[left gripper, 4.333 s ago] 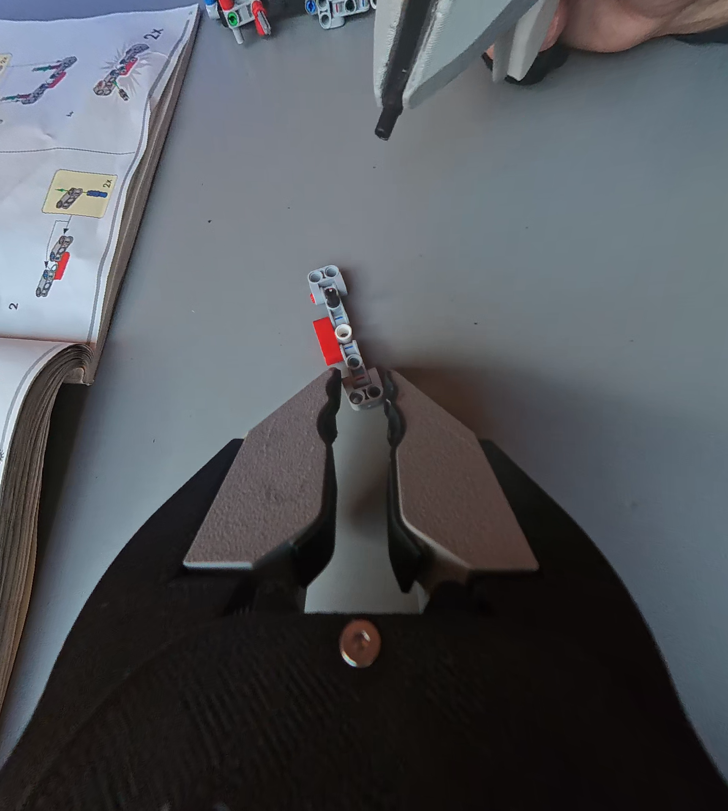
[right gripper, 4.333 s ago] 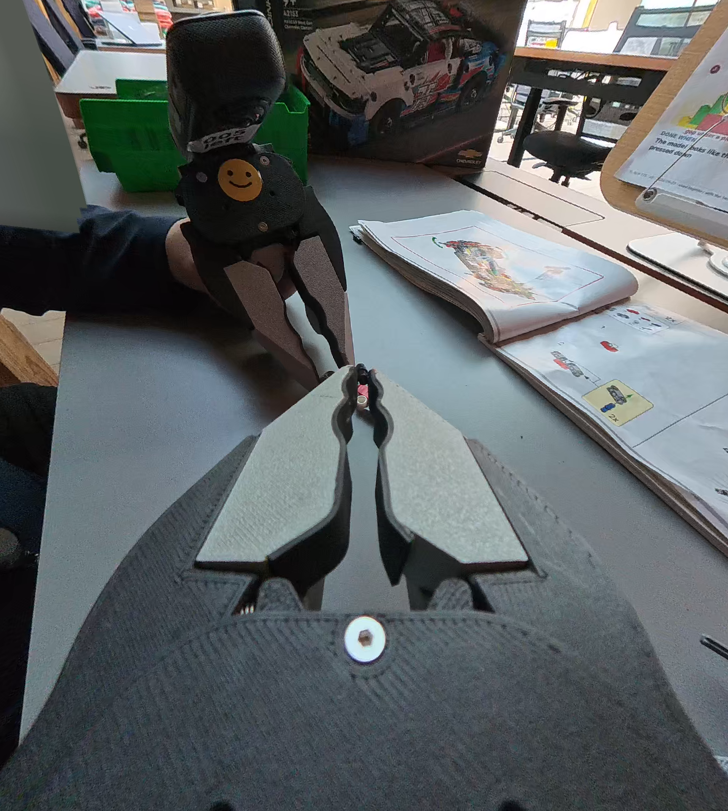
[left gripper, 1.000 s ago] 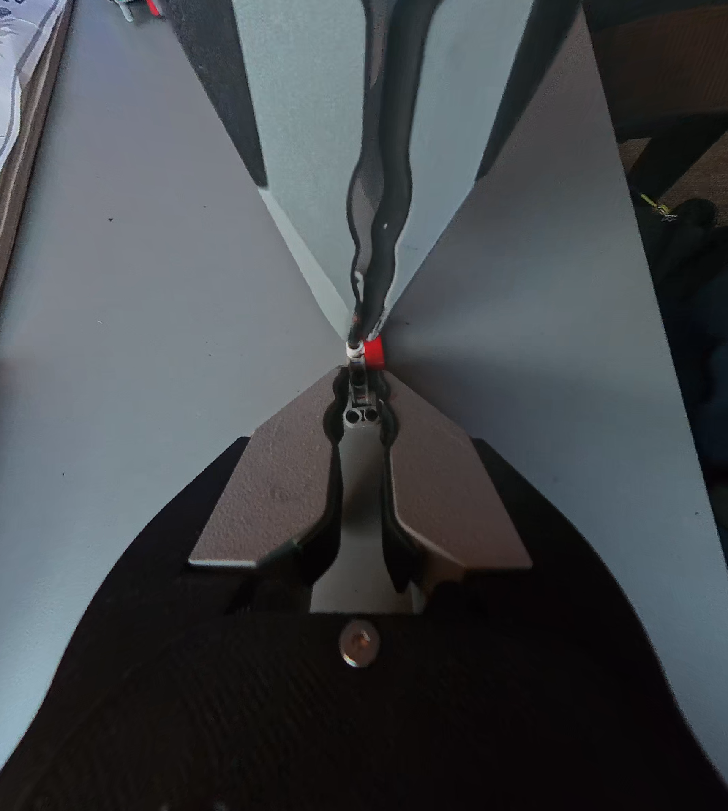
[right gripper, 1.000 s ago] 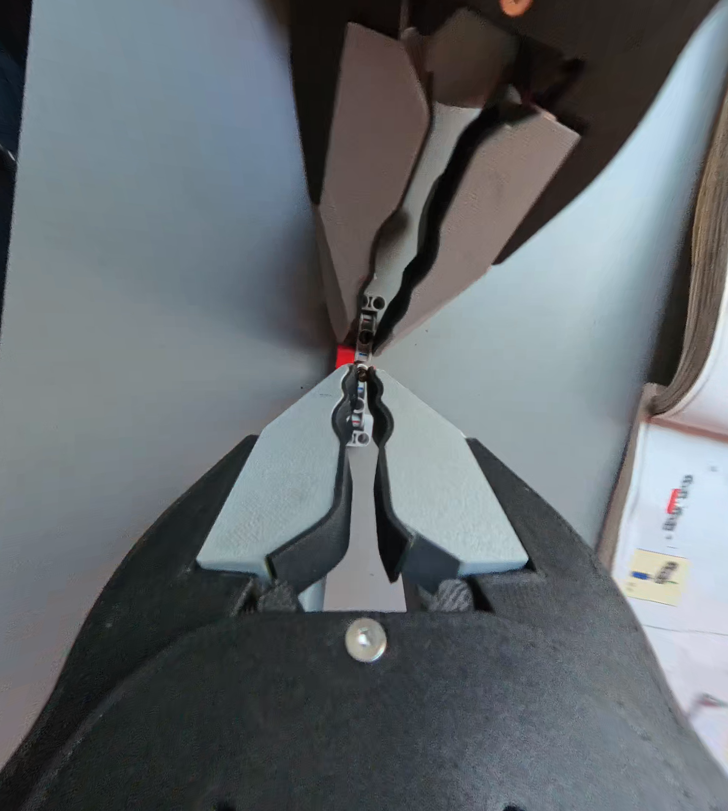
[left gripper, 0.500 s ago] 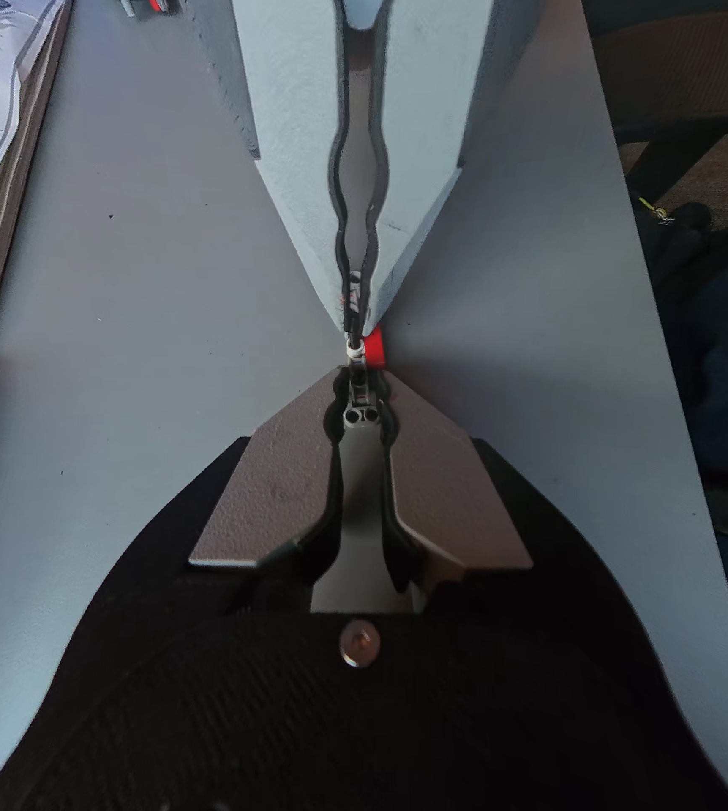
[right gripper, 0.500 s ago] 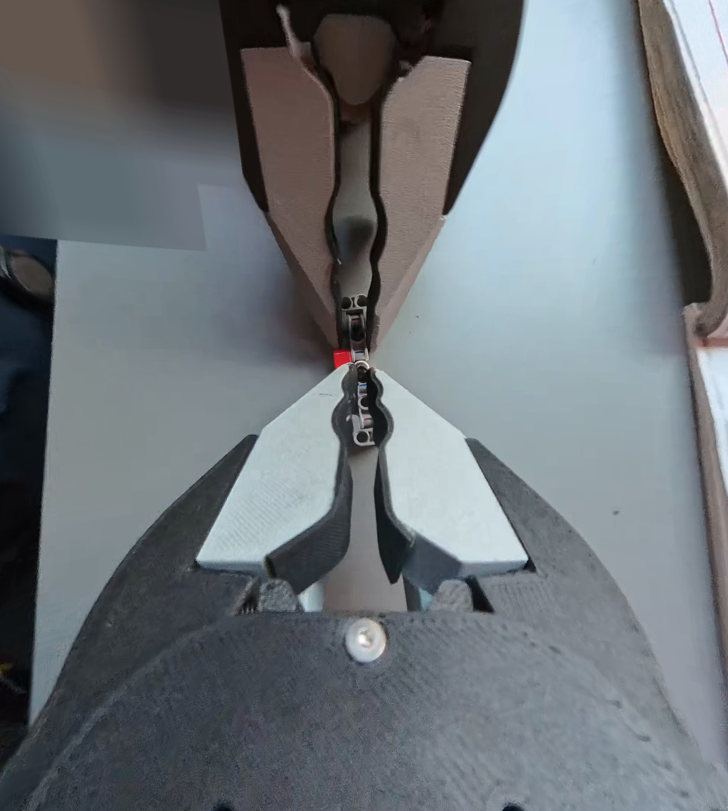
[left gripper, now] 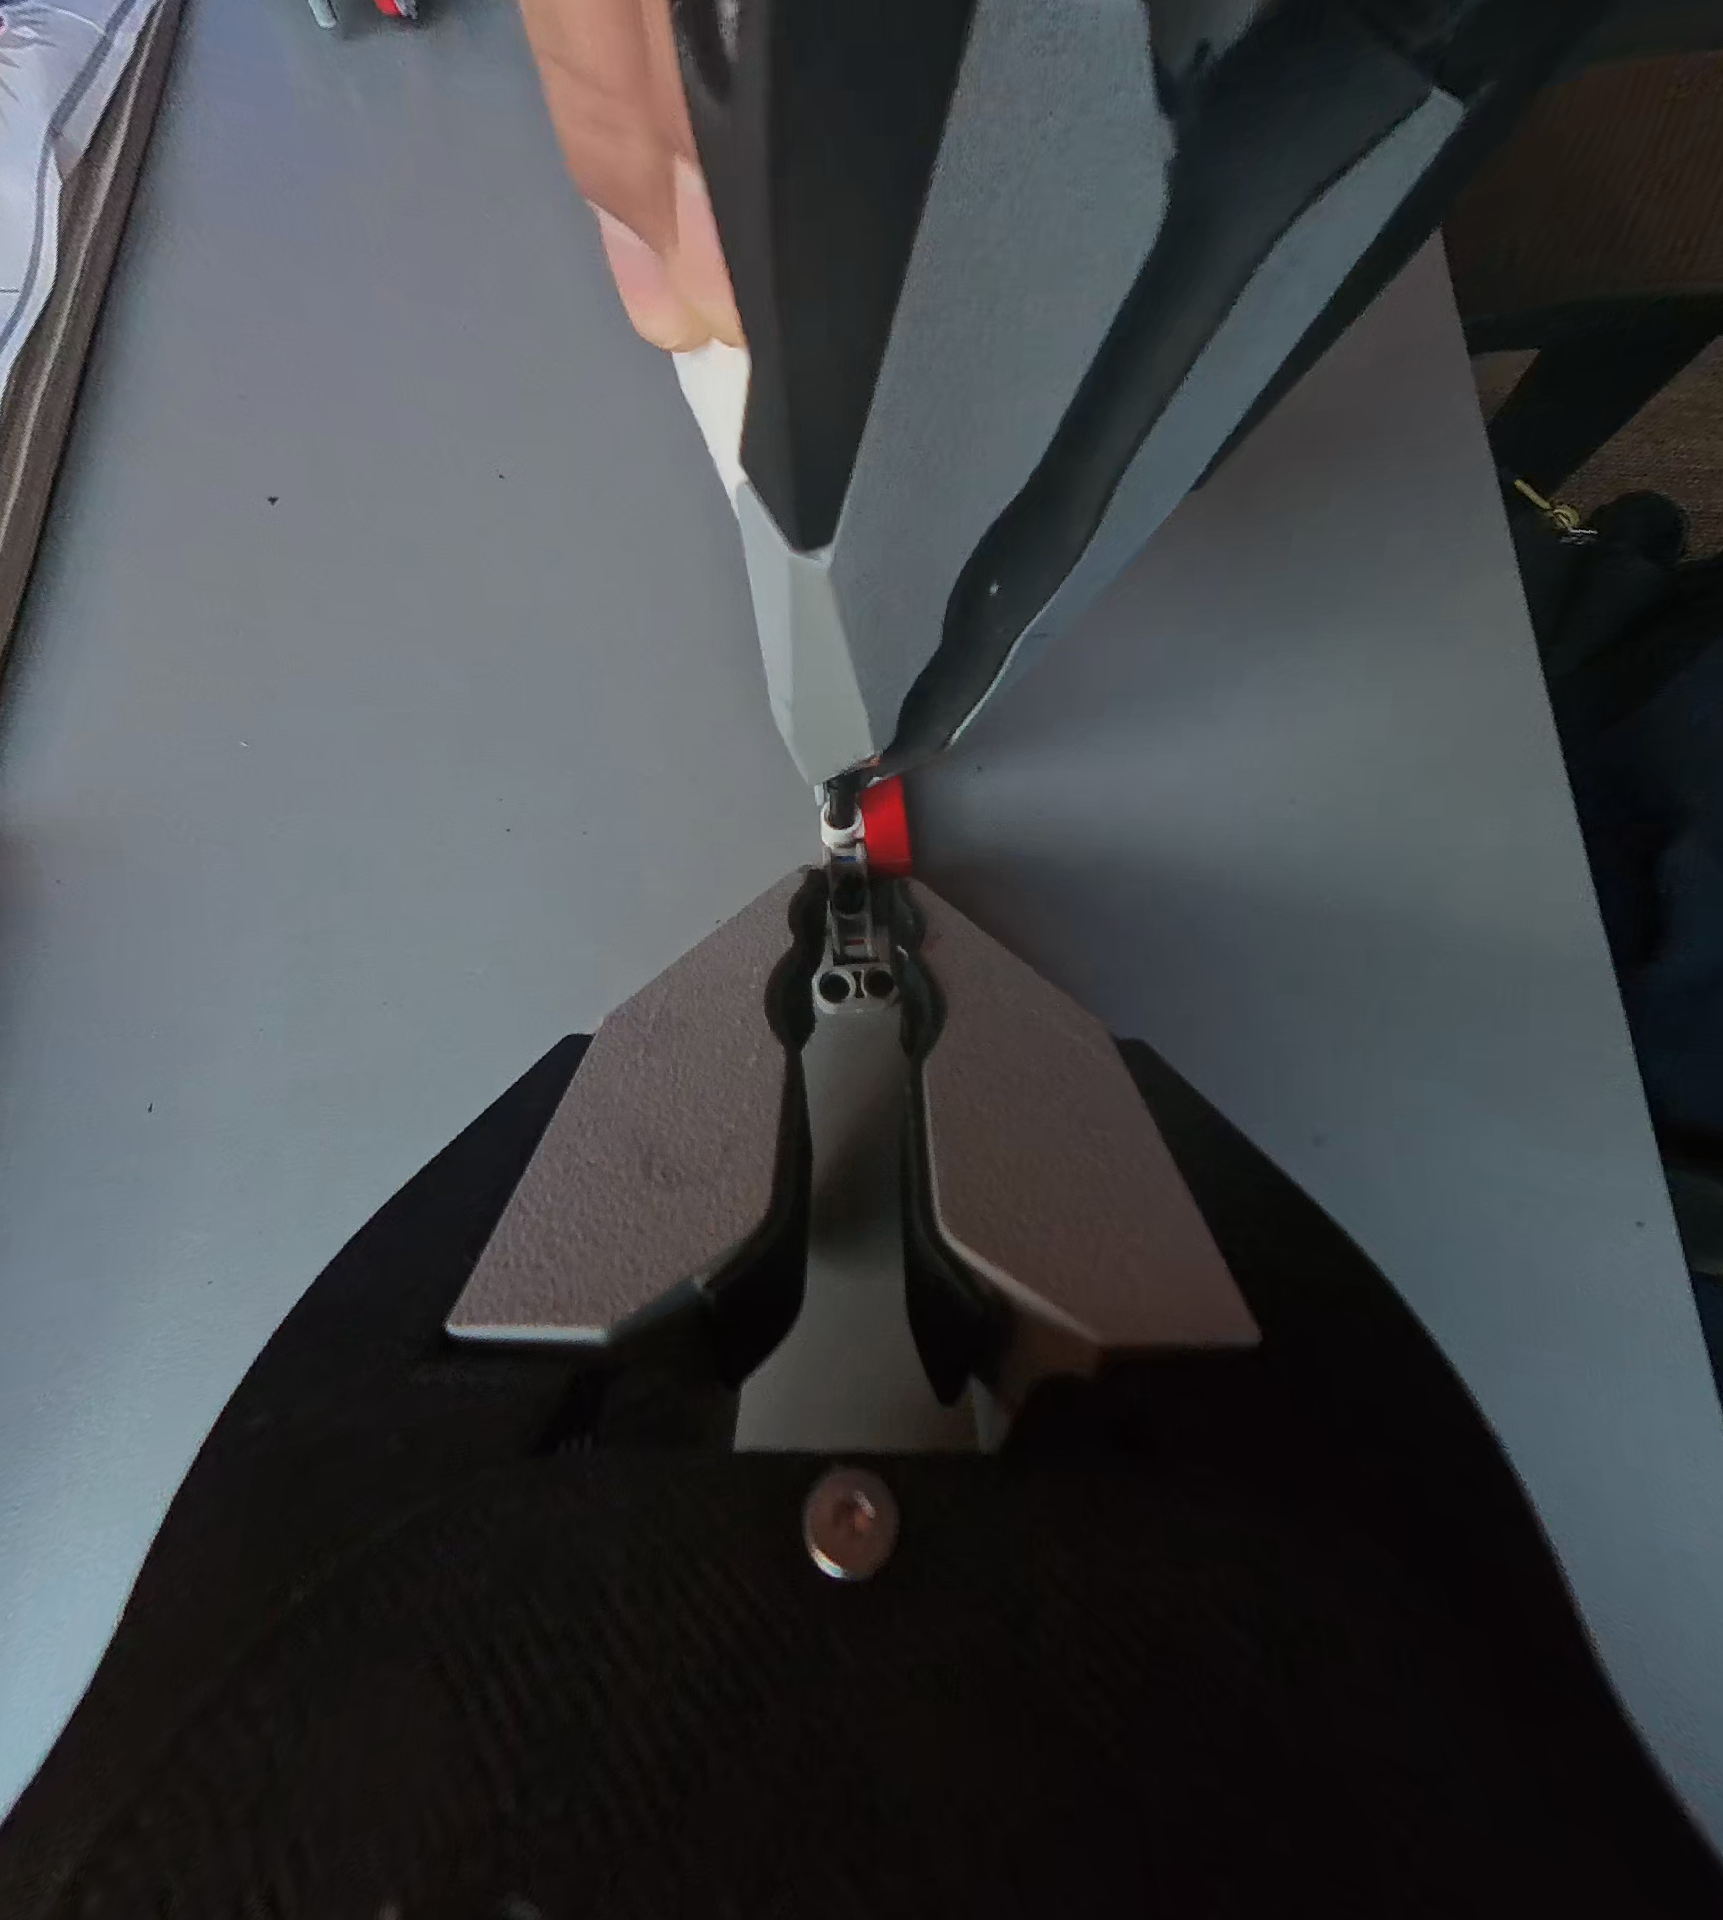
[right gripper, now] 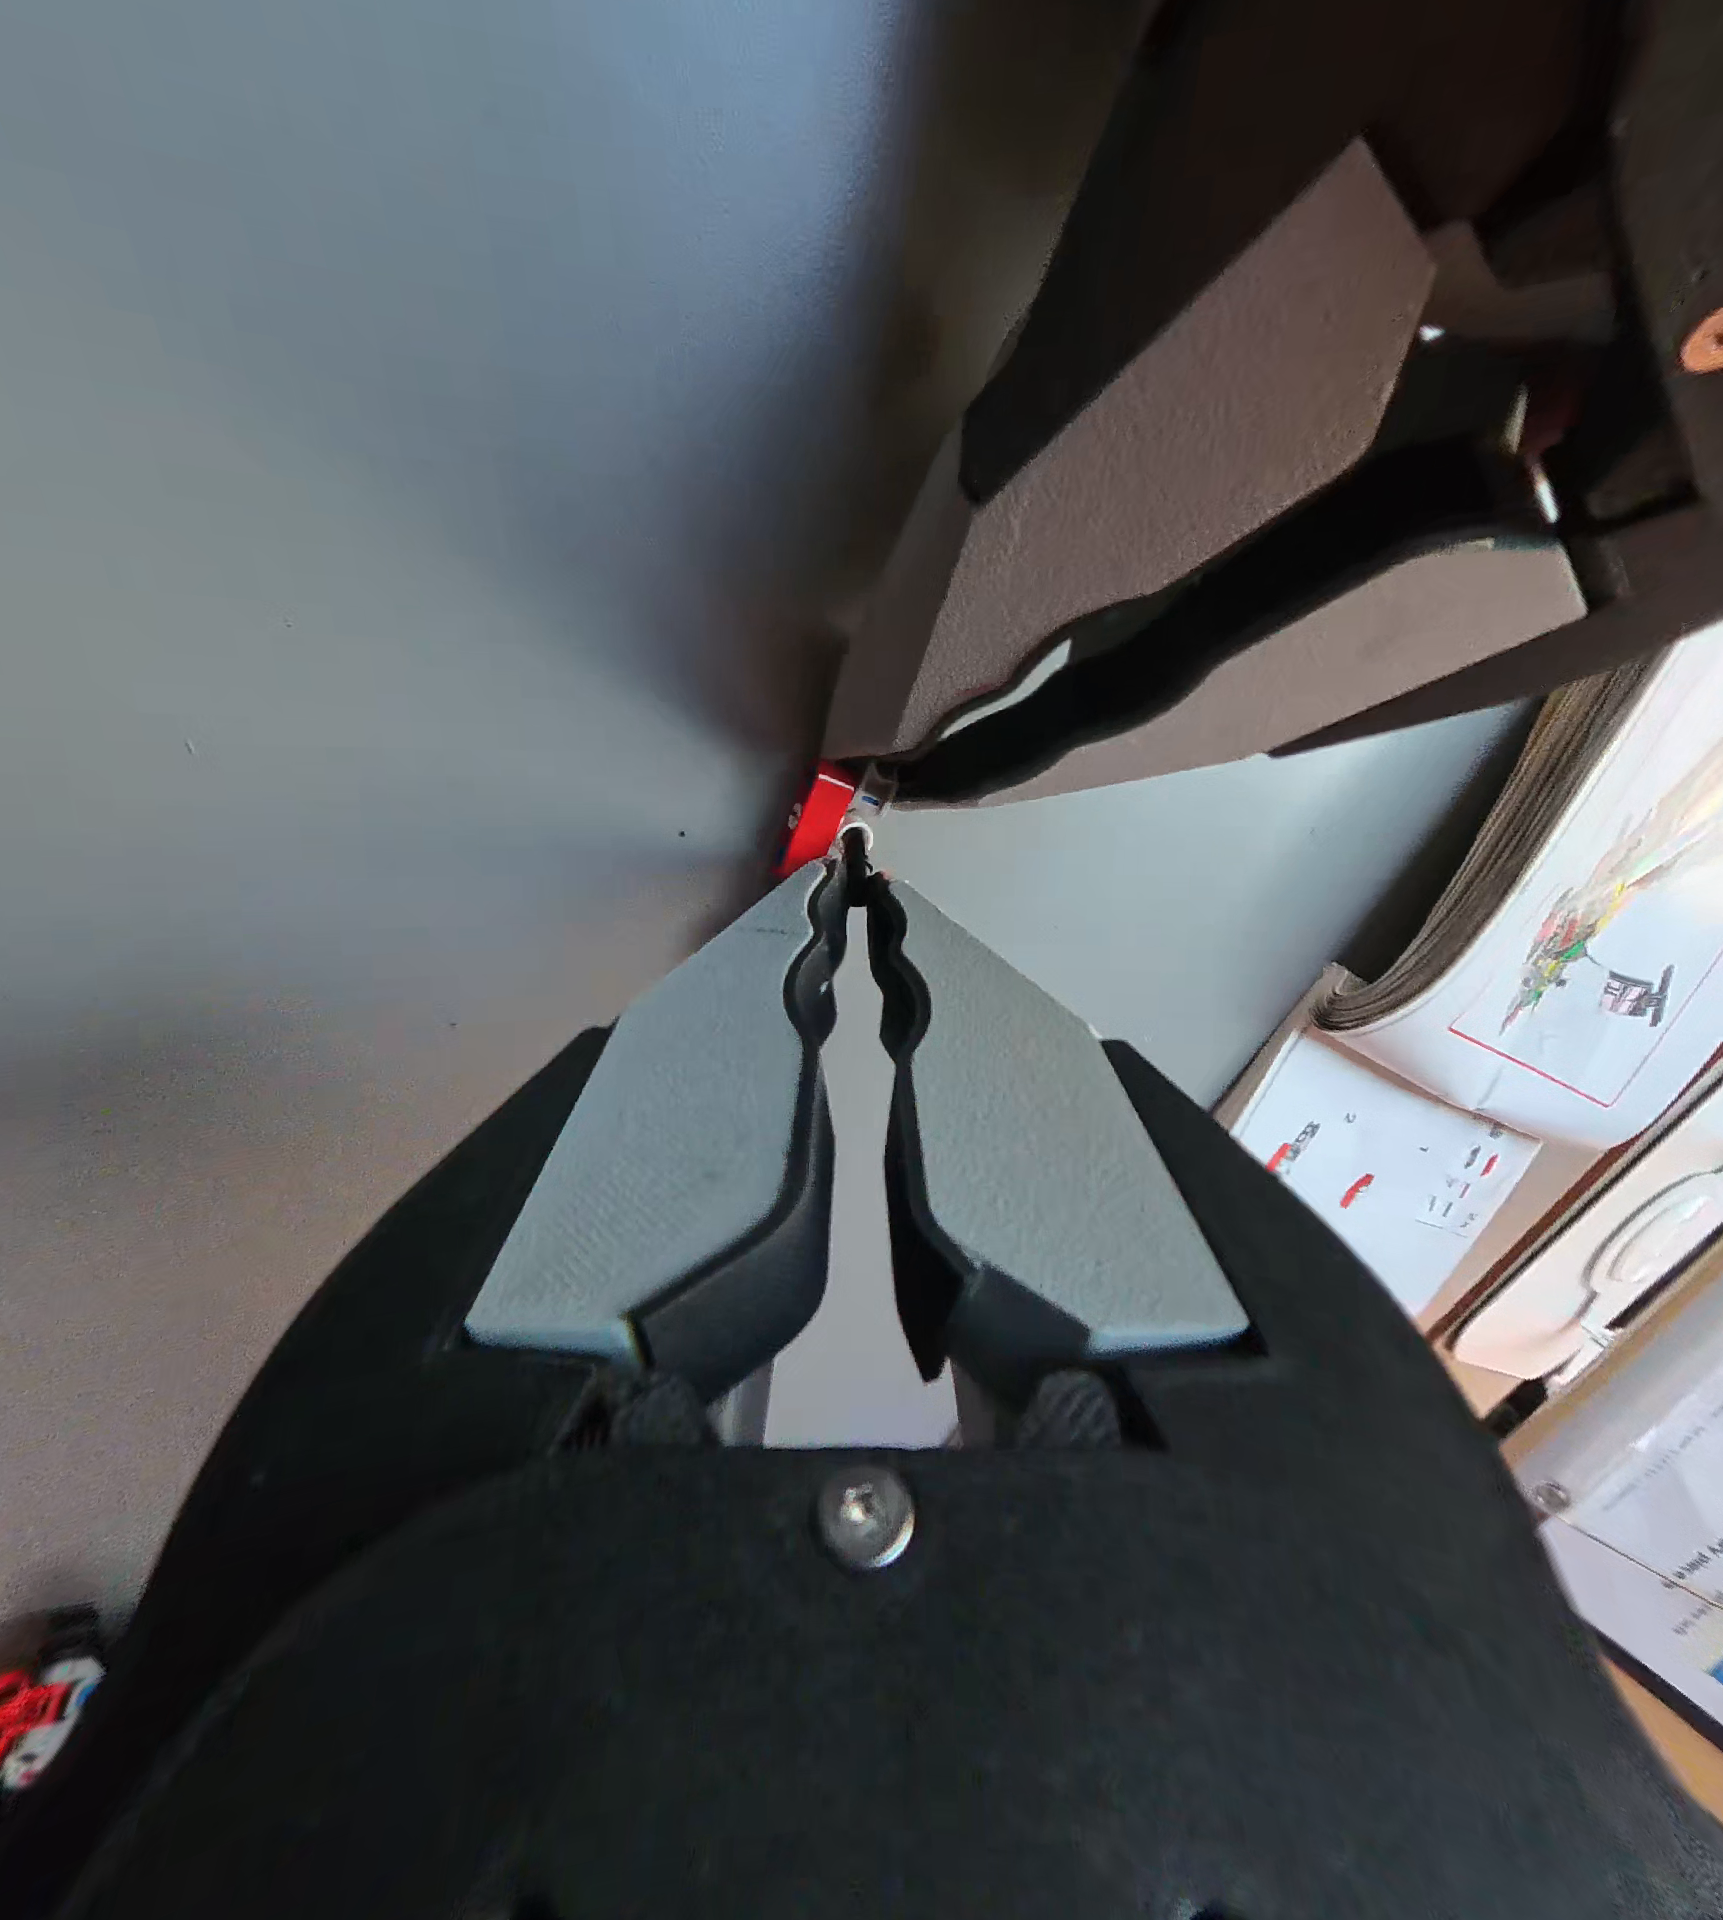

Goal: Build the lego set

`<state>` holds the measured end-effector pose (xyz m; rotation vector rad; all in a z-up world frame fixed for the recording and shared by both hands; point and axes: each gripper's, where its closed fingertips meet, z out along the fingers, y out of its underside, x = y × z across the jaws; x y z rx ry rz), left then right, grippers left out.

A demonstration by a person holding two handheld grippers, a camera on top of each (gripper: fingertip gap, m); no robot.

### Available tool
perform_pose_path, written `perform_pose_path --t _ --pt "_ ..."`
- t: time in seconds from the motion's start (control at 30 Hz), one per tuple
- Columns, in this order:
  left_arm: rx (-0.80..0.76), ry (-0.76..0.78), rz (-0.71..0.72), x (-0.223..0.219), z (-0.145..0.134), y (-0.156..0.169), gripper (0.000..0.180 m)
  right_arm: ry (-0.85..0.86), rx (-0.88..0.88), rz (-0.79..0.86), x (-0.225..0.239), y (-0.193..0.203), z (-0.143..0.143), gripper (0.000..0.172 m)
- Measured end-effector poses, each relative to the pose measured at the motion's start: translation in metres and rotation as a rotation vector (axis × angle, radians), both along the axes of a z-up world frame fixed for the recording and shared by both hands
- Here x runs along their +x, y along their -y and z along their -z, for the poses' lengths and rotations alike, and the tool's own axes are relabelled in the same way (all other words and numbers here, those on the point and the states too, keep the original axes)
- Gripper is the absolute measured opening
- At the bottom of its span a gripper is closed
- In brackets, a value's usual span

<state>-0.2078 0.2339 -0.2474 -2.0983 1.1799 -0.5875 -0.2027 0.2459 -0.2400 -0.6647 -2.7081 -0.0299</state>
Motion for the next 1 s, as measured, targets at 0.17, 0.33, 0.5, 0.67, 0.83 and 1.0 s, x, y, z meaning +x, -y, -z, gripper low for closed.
perform_pose_path --t 0.17,0.33,0.5,0.67,0.83,1.0 --pt "-0.004 0.002 0.000 0.0000 0.0000 0.0003 0.010 0.024 -0.006 0.017 -0.0014 0.0025 -0.0011 0.001" --pt "0.002 0.000 0.003 0.0007 -0.0001 0.0008 0.010 0.055 0.007 0.012 -0.0005 0.0016 -0.0010 0.001" --pt "0.001 0.000 0.002 0.0006 -0.0002 0.0011 0.010 0.067 0.016 0.008 -0.0021 0.0013 -0.0008 0.001" --pt "0.003 -0.003 -0.013 -0.0012 -0.0004 -0.0004 0.010 0.060 -0.127 0.134 -0.0055 -0.0021 0.0000 0.001" --pt "-0.063 0.039 -0.019 -0.0020 -0.0007 -0.0003 0.009 0.107 -0.331 0.316 -0.0046 0.0010 0.0002 0.001" --pt "-0.065 0.039 -0.037 -0.0029 -0.0005 -0.0014 0.009 0.049 -0.107 0.047 -0.0023 -0.0019 0.0024 0.001"
